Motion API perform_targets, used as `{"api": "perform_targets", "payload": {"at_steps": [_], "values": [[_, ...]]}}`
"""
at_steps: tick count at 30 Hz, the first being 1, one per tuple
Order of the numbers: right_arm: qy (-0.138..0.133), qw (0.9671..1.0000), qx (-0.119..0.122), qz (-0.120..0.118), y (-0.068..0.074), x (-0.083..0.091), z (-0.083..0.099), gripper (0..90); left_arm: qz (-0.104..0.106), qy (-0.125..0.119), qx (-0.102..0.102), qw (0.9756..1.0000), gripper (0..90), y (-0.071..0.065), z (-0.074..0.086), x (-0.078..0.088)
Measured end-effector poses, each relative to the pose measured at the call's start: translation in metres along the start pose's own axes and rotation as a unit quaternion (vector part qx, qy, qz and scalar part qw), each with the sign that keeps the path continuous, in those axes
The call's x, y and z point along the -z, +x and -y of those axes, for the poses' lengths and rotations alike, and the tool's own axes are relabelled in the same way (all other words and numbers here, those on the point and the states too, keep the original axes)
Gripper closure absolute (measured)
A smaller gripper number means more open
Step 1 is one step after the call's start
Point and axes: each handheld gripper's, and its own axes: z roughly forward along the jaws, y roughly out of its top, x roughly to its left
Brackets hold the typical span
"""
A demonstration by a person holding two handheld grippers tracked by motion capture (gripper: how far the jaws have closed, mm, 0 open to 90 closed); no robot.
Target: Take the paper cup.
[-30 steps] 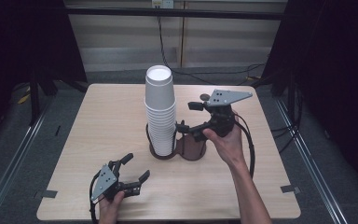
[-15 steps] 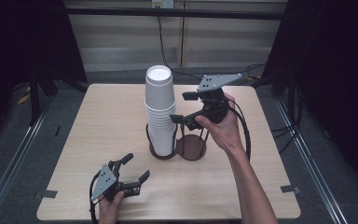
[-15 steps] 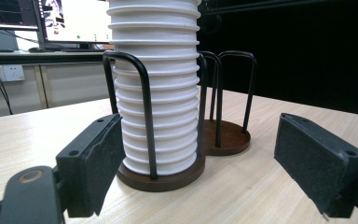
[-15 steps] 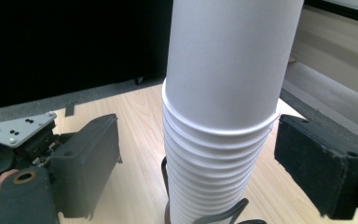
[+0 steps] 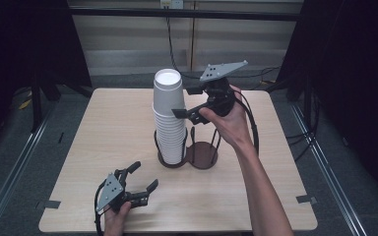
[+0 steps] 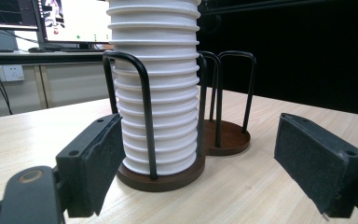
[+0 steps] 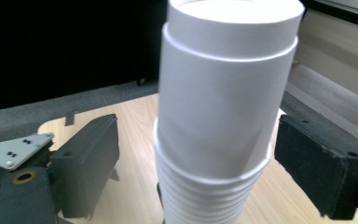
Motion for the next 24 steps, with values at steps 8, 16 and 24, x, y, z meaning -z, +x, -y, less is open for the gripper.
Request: {"api": "perform_targets", "payload": {"at_steps": [8,16,24], "values": [[0.006,1.0,0.001,0.003,-0.007,-0.002,-0.008,13.4,0.002,-0.002,0.004,1.0,15.8,0.0,0.0,0.0],[0.019,0.9998,0.007,0.009,-0.009,-0.009,-0.022,13.3,0.001,0.001,-0.001,1.0,15.8,0.0,0.0,0.0],[0.025,0.9996,0.004,0.007,-0.012,-0.022,-0.027,13.3,0.004,-0.001,0.004,1.0,15.8,0.0,0.0,0.0]]}}
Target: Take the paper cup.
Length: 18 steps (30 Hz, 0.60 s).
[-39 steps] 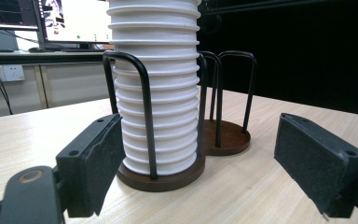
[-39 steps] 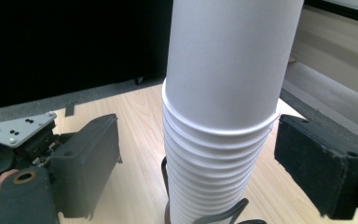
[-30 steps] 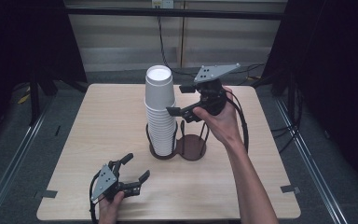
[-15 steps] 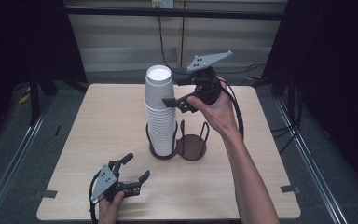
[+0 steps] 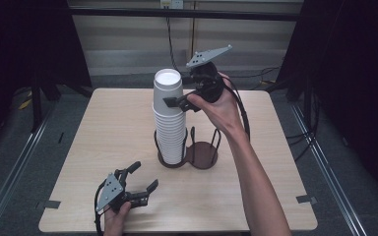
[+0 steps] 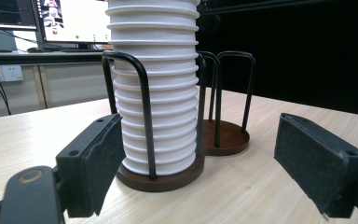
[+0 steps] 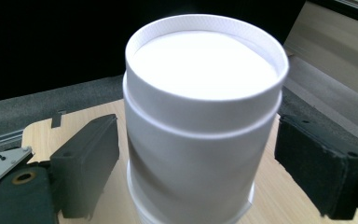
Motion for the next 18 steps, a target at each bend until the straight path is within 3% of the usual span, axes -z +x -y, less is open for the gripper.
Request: {"api": "perform_targets", "payload": {"at_steps": [13,18], "values": [[-0.011,0.9999,-0.004,-0.005,-0.001,-0.018,-0.007,13.6,0.001,0.0,0.001,1.0,15.8,0.0,0.0,0.0],[-0.017,0.9998,-0.002,-0.002,0.0,-0.02,-0.008,18.0,0.0,0.0,0.004,1.0,15.7,0.0,0.0,0.0]]}}
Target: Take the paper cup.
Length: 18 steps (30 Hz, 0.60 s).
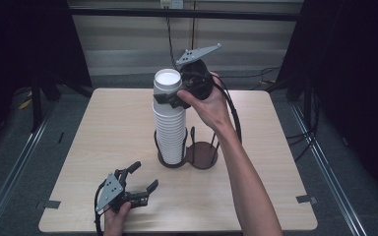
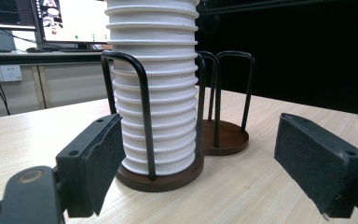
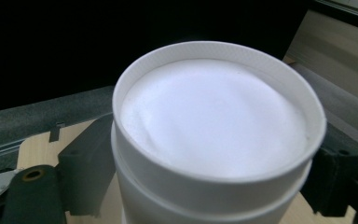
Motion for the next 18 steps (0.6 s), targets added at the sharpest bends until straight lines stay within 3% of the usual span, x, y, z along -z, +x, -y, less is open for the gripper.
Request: {"api": "perform_targets", "payload": {"at_steps": [4,13,18], "values": [[-0.002,0.9999,-0.009,-0.005,-0.0023,0.0007,0.0008,18.9,0.001,0.0,0.0,1.0,15.8,0.0,-0.0001,-0.0001],[0.001,1.0,-0.004,-0.001,-0.0009,0.0012,-0.0008,19.5,0.002,0.0,-0.002,1.0,15.8,0.0003,-0.0001,-0.0001],[-0.015,0.9999,-0.007,0.001,0.0001,0.0045,-0.0026,19.6,0.001,0.0,0.0,1.0,15.8,0.0,0.0,-0.0001]]}}
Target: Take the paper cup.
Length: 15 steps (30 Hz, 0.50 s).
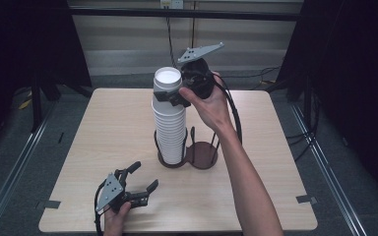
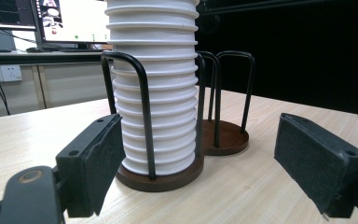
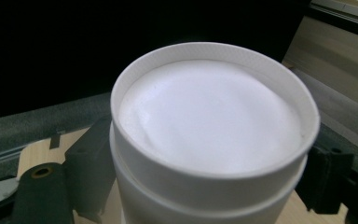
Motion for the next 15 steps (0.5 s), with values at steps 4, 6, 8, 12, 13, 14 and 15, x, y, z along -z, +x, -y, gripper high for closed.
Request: {"api": "perform_targets", "payload": {"at_steps": [4,6,8,12,13,14,15], "values": [[-0.012,0.9999,-0.001,0.002,0.0,0.003,-0.003,19.6,-0.001,0.0,0.0,1.0,15.8,0.0,0.0,0.0],[-0.016,0.9999,-0.001,0.003,0.0,0.004,-0.003,19.6,-0.001,0.0,0.003,1.0,15.8,0.0,0.0,0.0],[-0.026,0.9997,-0.004,0.002,0.0,0.006,-0.004,19.7,0.0,0.001,-0.003,1.0,15.8,0.0,0.0,0.0],[-0.039,0.9992,-0.006,0.005,0.0,0.008,-0.004,19.8,0.0,0.001,-0.004,1.0,15.8,0.001,0.0,0.0],[-0.043,0.999,-0.007,0.006,0.0,0.009,-0.004,19.9,0.0,0.001,-0.005,1.0,15.7,0.001,0.0,0.0],[-0.046,0.9989,-0.009,0.005,0.0,0.009,-0.004,19.9,0.0,0.001,-0.004,1.0,15.8,0.0,0.0,0.0],[-0.051,0.9987,-0.009,0.006,0.0,0.01,-0.004,19.9,0.0,0.001,-0.005,1.0,15.8,0.001,0.0,0.0]]}}
